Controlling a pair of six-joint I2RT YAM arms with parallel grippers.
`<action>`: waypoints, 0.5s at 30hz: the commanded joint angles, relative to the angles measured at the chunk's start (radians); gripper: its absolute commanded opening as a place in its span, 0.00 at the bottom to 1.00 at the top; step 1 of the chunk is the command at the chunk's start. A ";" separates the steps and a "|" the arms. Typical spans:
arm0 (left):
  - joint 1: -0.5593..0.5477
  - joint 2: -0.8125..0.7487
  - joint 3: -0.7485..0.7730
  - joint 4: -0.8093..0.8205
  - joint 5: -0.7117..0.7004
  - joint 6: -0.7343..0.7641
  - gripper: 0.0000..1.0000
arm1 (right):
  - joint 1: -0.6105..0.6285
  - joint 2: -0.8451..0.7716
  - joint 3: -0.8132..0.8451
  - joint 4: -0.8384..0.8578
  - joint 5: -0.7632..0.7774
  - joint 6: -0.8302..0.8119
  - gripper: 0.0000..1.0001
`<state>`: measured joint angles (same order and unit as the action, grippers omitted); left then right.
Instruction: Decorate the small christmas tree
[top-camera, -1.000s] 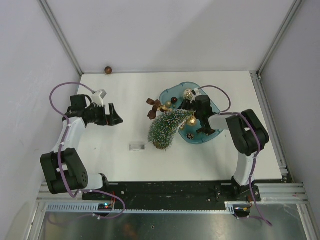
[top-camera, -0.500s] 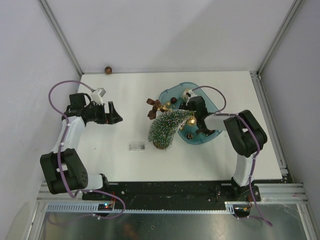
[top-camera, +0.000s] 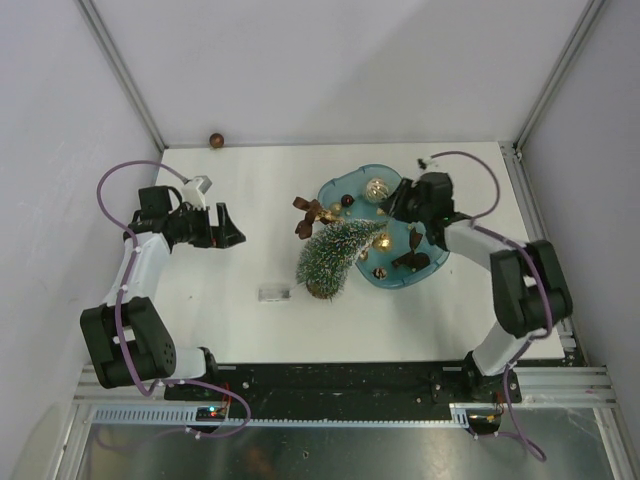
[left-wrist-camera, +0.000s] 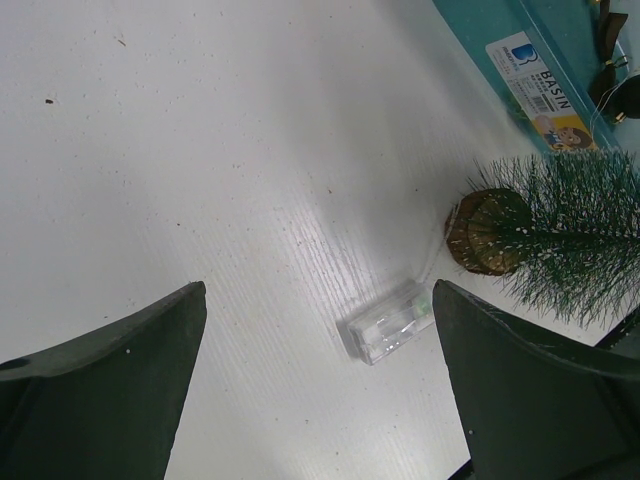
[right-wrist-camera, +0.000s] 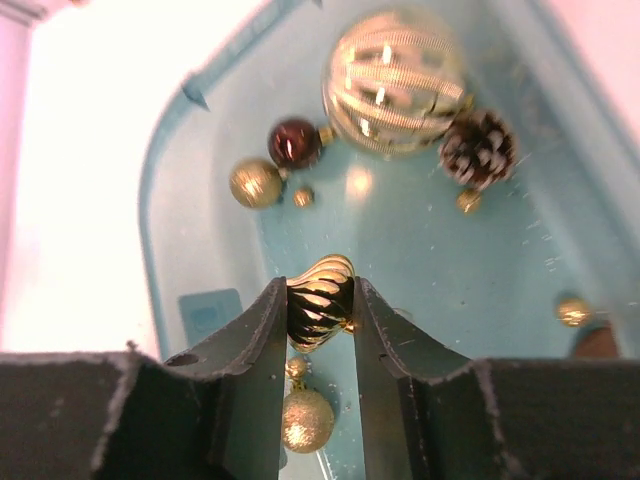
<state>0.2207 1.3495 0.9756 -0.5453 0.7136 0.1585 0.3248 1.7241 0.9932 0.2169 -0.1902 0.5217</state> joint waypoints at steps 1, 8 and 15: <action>0.006 -0.012 0.036 -0.002 0.038 0.002 1.00 | -0.071 -0.151 -0.041 0.037 -0.094 0.049 0.26; 0.006 -0.030 0.034 -0.002 0.068 0.006 1.00 | -0.106 -0.261 -0.127 0.067 -0.245 0.136 0.27; 0.006 -0.053 0.029 -0.002 0.112 0.010 1.00 | -0.160 -0.511 -0.208 0.093 -0.409 0.230 0.29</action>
<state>0.2207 1.3407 0.9756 -0.5461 0.7704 0.1589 0.2031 1.3838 0.7914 0.2558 -0.4686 0.6819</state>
